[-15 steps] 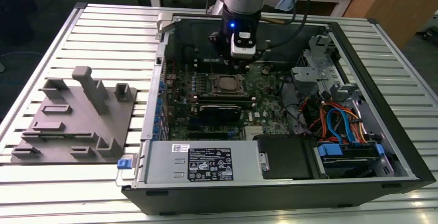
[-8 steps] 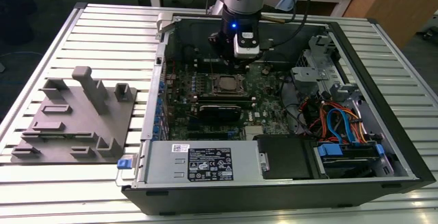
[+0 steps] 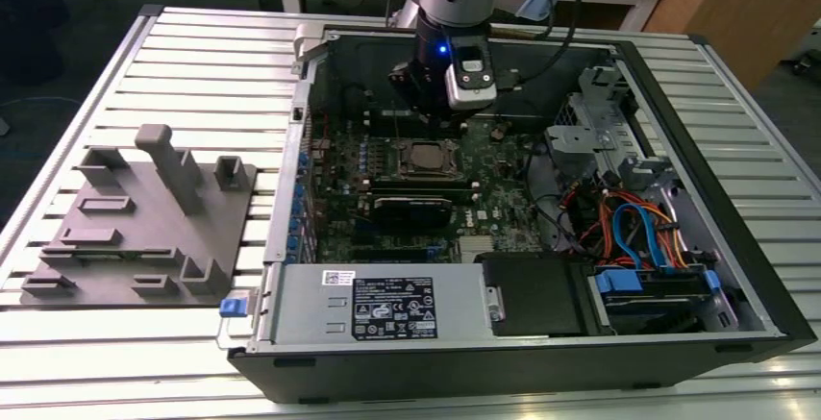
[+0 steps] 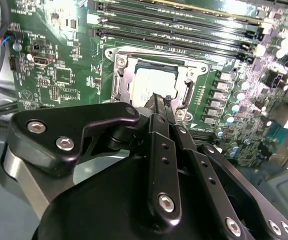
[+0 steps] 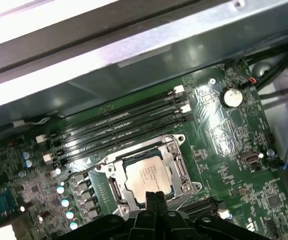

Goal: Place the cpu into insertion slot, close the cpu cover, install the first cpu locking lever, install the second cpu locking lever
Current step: 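Install the first cpu locking lever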

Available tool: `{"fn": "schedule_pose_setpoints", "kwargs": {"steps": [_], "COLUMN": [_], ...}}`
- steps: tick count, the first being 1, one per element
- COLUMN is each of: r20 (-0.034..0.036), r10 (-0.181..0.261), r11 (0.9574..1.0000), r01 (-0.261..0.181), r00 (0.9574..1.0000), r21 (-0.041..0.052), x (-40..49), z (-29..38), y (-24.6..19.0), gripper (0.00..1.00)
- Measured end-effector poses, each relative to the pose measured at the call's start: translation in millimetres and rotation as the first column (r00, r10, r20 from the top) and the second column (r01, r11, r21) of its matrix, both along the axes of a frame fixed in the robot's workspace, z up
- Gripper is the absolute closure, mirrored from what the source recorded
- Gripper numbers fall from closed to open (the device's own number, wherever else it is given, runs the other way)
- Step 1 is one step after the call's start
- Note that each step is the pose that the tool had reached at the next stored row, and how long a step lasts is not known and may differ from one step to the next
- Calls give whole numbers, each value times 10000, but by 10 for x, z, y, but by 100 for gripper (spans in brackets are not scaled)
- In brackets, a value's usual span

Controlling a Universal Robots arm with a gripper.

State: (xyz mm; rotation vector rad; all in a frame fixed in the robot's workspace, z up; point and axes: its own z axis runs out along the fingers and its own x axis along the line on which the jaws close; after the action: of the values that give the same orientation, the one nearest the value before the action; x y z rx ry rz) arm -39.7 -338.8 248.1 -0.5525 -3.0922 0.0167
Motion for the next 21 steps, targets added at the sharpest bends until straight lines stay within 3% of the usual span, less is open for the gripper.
{"fn": "schedule_pose_setpoints", "kwargs": {"steps": [5,12,15,17,21], "r20": [0,0,0,0,0], "r10": [500,1148,1251,1495,1505], "r11": [9987,9934,9922,9888,9886], "r01": [-500,-1148,-1251,-1495,-1505], "r00": [9987,9934,9922,9888,9886], "r21": [0,0,0,0,0], "x": [0,0,0,0,0], "z": [0,0,0,0,0], "y": [0,0,0,0,0], "gripper": [89,89,89,89,89]}}
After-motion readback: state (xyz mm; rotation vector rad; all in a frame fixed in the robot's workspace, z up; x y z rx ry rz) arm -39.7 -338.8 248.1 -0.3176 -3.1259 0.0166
